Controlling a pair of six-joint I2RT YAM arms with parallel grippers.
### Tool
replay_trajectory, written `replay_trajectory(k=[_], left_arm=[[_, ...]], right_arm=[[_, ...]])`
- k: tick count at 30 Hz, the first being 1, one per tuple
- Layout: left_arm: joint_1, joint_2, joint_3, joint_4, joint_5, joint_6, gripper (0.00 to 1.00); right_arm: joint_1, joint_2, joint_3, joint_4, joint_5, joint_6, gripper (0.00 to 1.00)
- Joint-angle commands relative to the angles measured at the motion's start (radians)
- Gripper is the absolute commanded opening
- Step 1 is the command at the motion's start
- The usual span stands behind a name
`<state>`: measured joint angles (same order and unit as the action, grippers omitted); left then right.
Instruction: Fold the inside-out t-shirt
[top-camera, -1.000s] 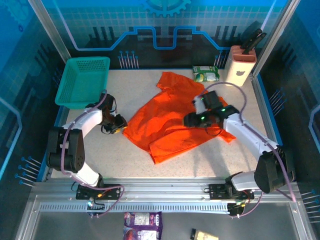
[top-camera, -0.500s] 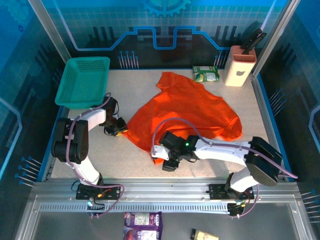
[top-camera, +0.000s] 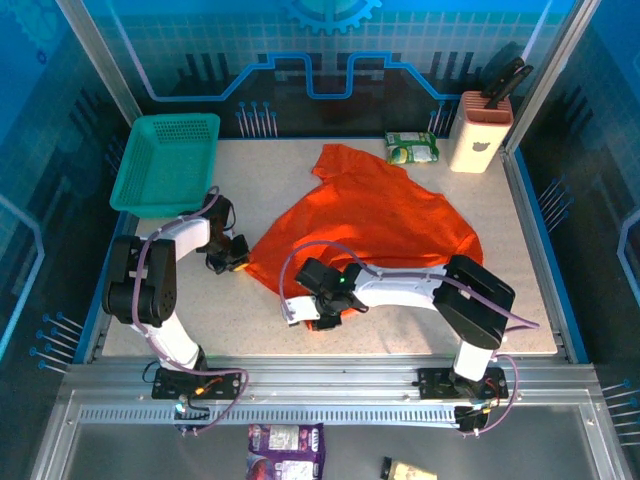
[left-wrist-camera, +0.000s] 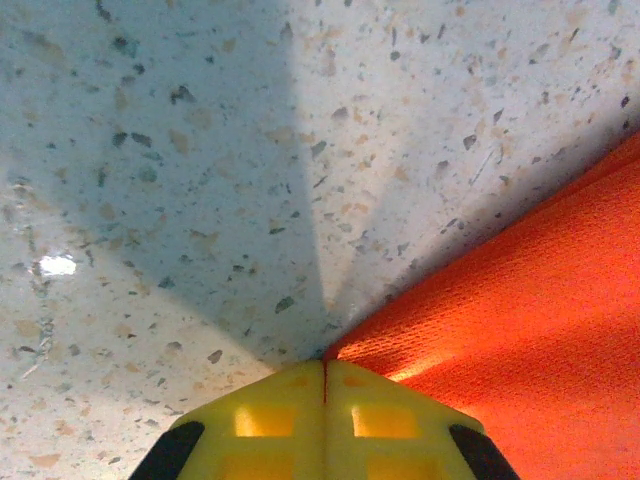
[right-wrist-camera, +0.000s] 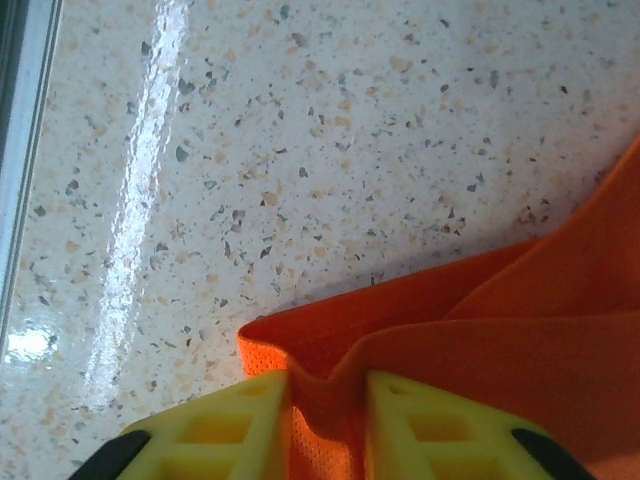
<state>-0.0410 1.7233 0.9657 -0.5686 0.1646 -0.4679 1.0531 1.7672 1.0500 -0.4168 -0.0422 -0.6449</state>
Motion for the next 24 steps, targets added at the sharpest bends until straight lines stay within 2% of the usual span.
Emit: replay_trajectory(k=[1,4,10,17,20,24], left_arm=[[-0.015,0.022,-0.014,0.065,0.069,0.013,0.00],[-0.011,0.012,0.011,0.053,0.065,0.016,0.00],[0.017,0.020,0.163,0.003,0.054,0.021,0.00],[0.068,0.129,0.440,-0.057,0.061,0.018,0.00],[0.081,0.200,0.552,-0.084,0.057,0.010,0.00],[0.092,0.291,0.689,-0.123,0.082,-0.003,0.00]], right_arm=[[-0.009,0.008,0.031,0.005,-0.029,-0.044,0.14],[-0.014,-0.029,0.027,-0.004,-0.023,-0.037,0.00],[-0.017,-0.217,0.003,-0.119,-0.008,-0.017,0.00],[0.008,-0.444,-0.043,-0.306,-0.090,0.036,0.00],[0.044,-0.464,-0.055,-0.326,-0.130,0.075,0.00],[0.100,-0.413,-0.060,-0.276,-0.169,0.126,0.00]])
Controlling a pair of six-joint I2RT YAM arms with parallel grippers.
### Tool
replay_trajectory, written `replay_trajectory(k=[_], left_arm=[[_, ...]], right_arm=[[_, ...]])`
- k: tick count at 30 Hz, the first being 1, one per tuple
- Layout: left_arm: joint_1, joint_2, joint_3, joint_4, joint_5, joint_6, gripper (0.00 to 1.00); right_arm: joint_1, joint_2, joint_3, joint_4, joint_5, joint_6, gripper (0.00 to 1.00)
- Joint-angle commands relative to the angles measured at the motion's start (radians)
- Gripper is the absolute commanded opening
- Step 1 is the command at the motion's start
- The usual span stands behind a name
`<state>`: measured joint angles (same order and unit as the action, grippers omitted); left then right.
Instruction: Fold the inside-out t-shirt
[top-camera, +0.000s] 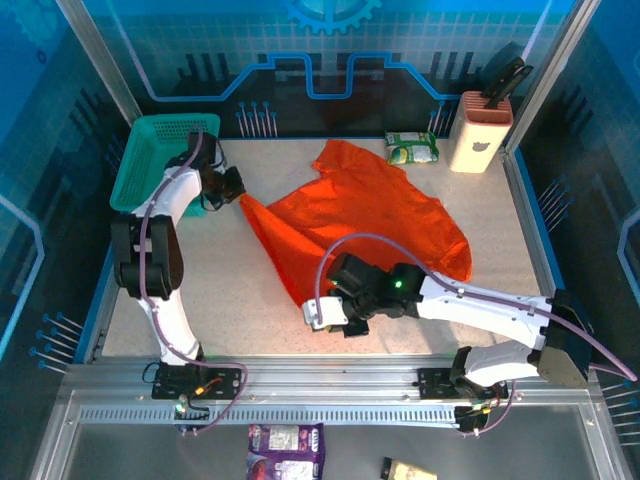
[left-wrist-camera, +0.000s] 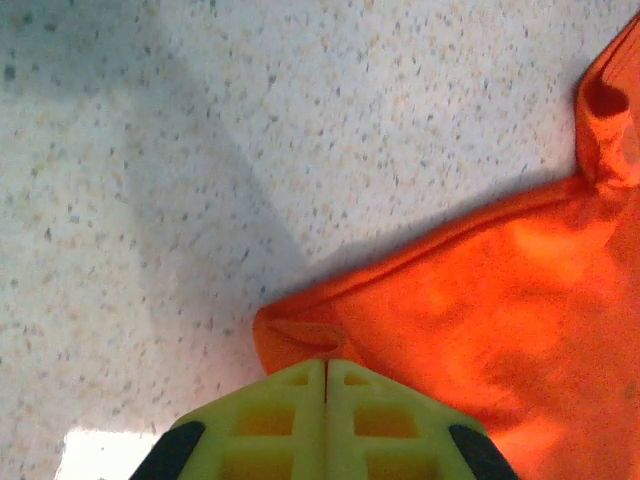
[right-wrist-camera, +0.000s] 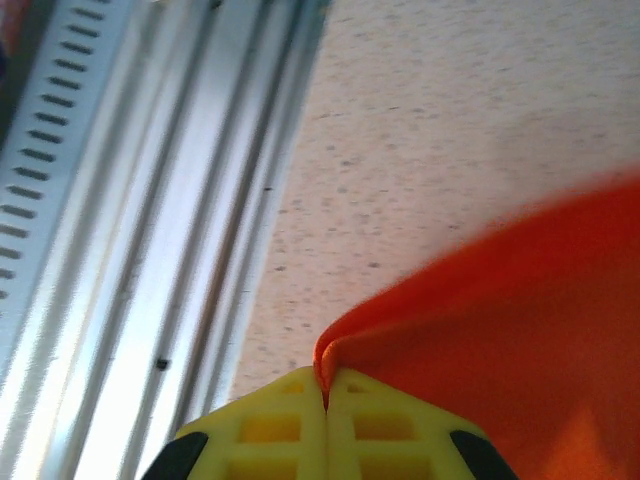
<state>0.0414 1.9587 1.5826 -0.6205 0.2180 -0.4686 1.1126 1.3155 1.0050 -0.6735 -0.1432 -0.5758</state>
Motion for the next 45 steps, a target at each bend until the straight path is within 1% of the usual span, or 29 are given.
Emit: replay_trajectory(k=[1,5,7,11,12,13,14,15,16,17,18,19,21,25,29,33,35,36,38,41,45], left_arm=[[0.011,0.072,0.105,-0.081,0.034,-0.005,0.00],[0.017,0.155,0.240,-0.147,0.032,0.011,0.00],[0.017,0.200,0.304,-0.199,0.016,0.029,0.00],[0.020,0.227,0.313,-0.219,-0.036,0.051,0.00],[0.021,0.227,0.308,-0.218,-0.042,0.055,0.00],[0.023,0.226,0.309,-0.219,-0.050,0.055,0.00],[0.025,0.225,0.312,-0.222,-0.058,0.057,0.00],[0.027,0.219,0.316,-0.225,-0.061,0.059,0.04],[0.029,0.210,0.324,-0.228,-0.066,0.061,0.10],[0.029,0.201,0.335,-0.237,-0.078,0.063,0.18],[0.029,0.190,0.345,-0.243,-0.089,0.064,0.24],[0.029,0.177,0.355,-0.248,-0.097,0.067,0.27],[0.029,0.151,0.371,-0.256,-0.102,0.065,0.32],[0.022,0.077,0.358,-0.267,-0.101,0.061,0.34],[0.005,-0.017,0.282,-0.268,-0.130,0.068,0.37],[-0.011,-0.089,0.227,-0.298,-0.155,0.079,0.38],[-0.039,-0.137,0.163,-0.288,-0.152,0.076,0.38],[-0.059,-0.167,0.125,-0.274,-0.149,0.068,0.38],[-0.107,-0.225,0.020,-0.236,-0.132,0.047,0.38],[-0.172,-0.295,-0.137,-0.176,-0.118,-0.005,0.38],[-0.249,-0.344,-0.312,-0.110,-0.122,-0.056,0.36]], right_arm=[[0.053,0.059,-0.013,-0.003,-0.084,0.065,0.00],[0.103,0.168,0.012,0.108,-0.157,0.108,0.00],[0.119,0.244,0.032,0.195,-0.168,0.134,0.00],[0.147,0.442,0.155,0.307,-0.178,0.162,0.00],[0.147,0.485,0.195,0.333,-0.182,0.169,0.03],[0.147,0.514,0.235,0.346,-0.179,0.180,0.12],[0.144,0.536,0.279,0.342,-0.182,0.185,0.23],[0.139,0.545,0.310,0.329,-0.191,0.185,0.32],[0.133,0.542,0.334,0.320,-0.197,0.190,0.39],[0.121,0.527,0.332,0.324,-0.202,0.201,0.44],[0.106,0.506,0.318,0.335,-0.209,0.214,0.46],[0.083,0.478,0.293,0.354,-0.225,0.239,0.47],[0.028,0.420,0.238,0.385,-0.247,0.290,0.49],[-0.118,0.302,0.113,0.482,-0.241,0.419,0.50],[-0.310,0.220,0.026,0.539,-0.206,0.553,0.52],[-0.507,0.215,0.000,0.545,-0.179,0.702,0.50],[-0.615,0.253,0.021,0.538,-0.195,0.788,0.48],[-0.653,0.282,0.044,0.524,-0.200,0.825,0.46],[-0.734,0.377,0.142,0.451,-0.222,0.869,0.43],[-0.797,0.545,0.324,0.322,-0.204,0.896,0.41],[-0.857,0.731,0.504,0.305,-0.291,0.937,0.43]])
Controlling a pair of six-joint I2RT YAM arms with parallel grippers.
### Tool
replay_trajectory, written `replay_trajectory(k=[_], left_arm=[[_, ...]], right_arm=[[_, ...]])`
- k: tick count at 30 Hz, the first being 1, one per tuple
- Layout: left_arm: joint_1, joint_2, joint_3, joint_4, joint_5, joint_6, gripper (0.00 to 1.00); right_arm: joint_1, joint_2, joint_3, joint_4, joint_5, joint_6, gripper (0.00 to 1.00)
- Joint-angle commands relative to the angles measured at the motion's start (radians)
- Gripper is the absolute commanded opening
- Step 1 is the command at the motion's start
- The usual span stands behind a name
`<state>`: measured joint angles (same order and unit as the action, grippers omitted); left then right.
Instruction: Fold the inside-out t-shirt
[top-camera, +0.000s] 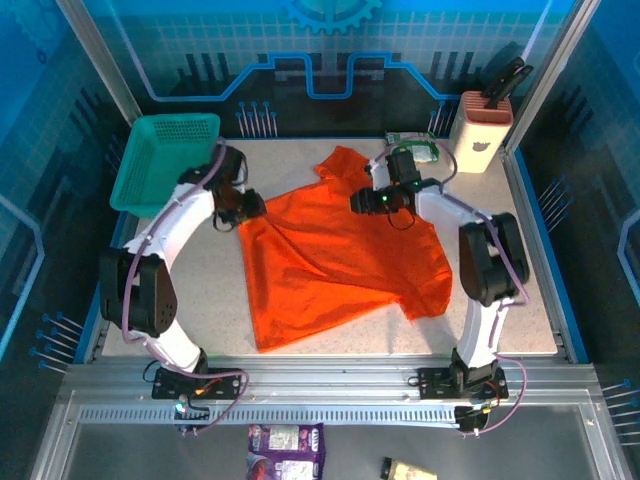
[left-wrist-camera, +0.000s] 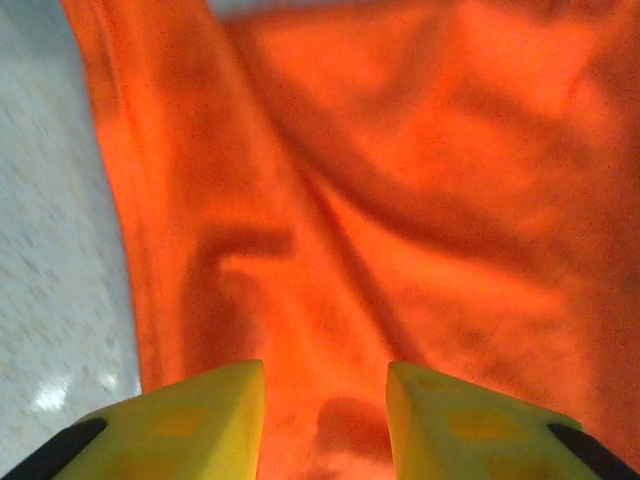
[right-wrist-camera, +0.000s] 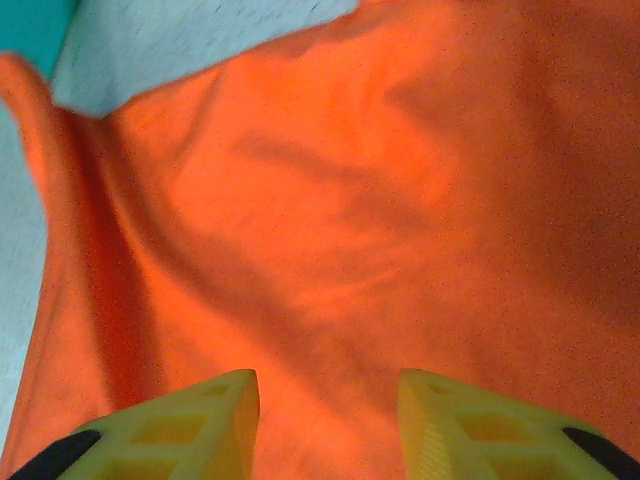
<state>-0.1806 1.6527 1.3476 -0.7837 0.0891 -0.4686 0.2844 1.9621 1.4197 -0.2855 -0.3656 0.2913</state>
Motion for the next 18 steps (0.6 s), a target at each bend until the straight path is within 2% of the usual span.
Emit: replay_trajectory(k=[1,5,9,15,18], left_arm=[[-0.038,-0.043,-0.116,0.070,0.010,-0.069,0.34],[-0.064,-0.048,-0.259,0.162,0.024,-0.114,0.25],[-0.066,-0.014,-0.341,0.222,0.033,-0.136,0.17],[-0.055,0.047,-0.416,0.262,0.026,-0.135,0.10],[-0.025,0.058,-0.449,0.273,0.033,-0.128,0.09]], right_arm=[[-0.040,0.126,0.136,-0.084,-0.090,0.083,0.43],[-0.061,0.290,0.305,-0.088,-0.131,0.129,0.44],[-0.083,0.392,0.403,-0.156,-0.060,0.164,0.44],[-0.179,0.313,0.244,-0.132,0.049,0.265,0.44],[-0.229,0.245,0.127,-0.095,0.034,0.279,0.44]])
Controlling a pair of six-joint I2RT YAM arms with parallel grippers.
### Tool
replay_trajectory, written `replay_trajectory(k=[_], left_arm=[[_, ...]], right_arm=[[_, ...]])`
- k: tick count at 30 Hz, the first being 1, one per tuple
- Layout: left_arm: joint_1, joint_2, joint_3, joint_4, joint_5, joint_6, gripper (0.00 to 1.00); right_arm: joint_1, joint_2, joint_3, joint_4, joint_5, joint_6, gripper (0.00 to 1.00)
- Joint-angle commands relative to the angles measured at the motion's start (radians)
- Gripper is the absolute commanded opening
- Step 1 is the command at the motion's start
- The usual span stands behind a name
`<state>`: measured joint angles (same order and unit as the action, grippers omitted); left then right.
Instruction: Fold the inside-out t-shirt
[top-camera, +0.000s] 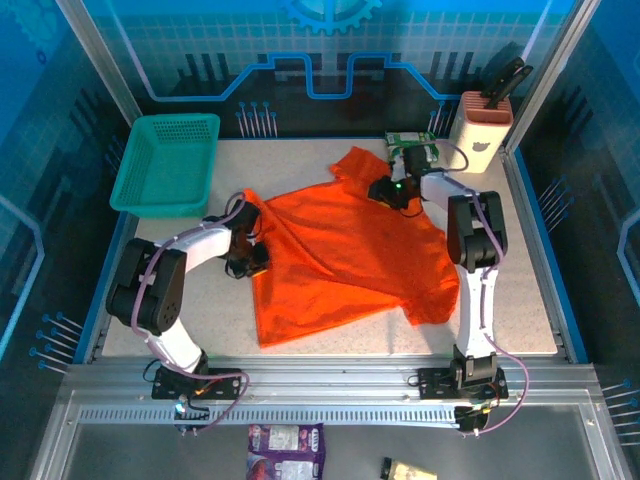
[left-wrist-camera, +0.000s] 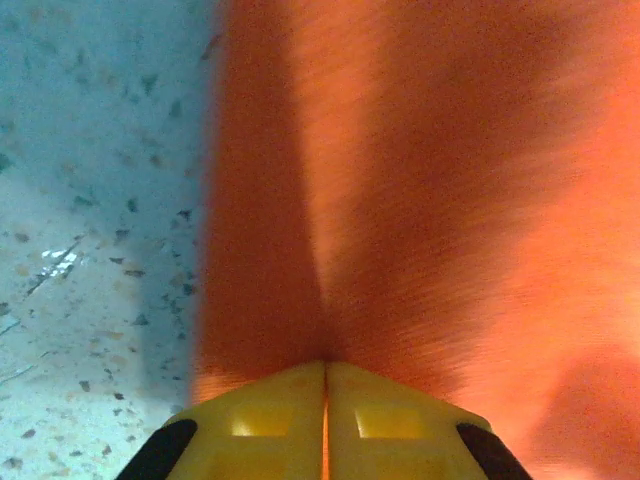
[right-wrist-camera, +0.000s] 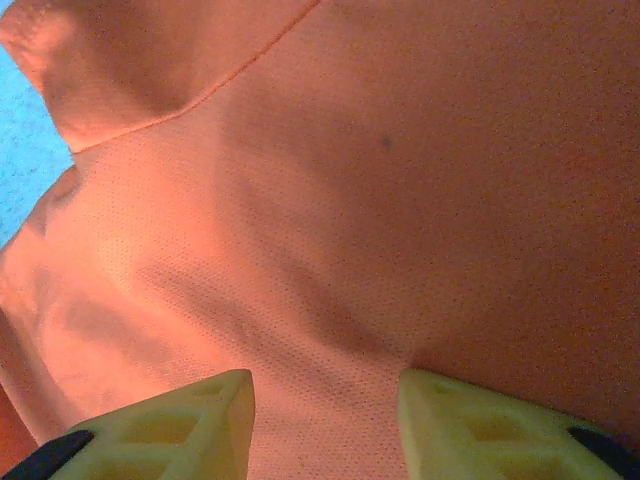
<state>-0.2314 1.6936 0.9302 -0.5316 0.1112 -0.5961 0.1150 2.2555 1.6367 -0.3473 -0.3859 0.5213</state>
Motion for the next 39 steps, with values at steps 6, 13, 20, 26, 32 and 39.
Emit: replay_trajectory(k=[6,13,20,26,32,39], left_arm=[[0.130,-0.026,-0.092,0.027,0.036,0.020,0.07],[0.268,-0.017,-0.097,0.056,0.137,0.049,0.07],[0.270,0.009,0.130,-0.055,0.140,0.084,0.10],[0.218,0.059,0.383,-0.113,0.152,0.077,0.16],[0.121,0.282,0.652,-0.153,0.142,0.062,0.10],[0.087,0.477,0.797,-0.173,0.133,0.042,0.05]], right_arm=[[-0.099,-0.183,-0.261,-0.019,0.052,0.047,0.44],[-0.147,-0.219,-0.358,0.019,0.059,0.066,0.45],[-0.149,-0.198,-0.223,-0.035,-0.042,0.024,0.45],[-0.147,-0.216,-0.126,-0.047,-0.109,-0.015,0.46],[-0.135,-0.099,0.027,-0.084,-0.090,-0.047,0.46],[-0.129,0.100,0.255,-0.123,-0.113,-0.035,0.47]])
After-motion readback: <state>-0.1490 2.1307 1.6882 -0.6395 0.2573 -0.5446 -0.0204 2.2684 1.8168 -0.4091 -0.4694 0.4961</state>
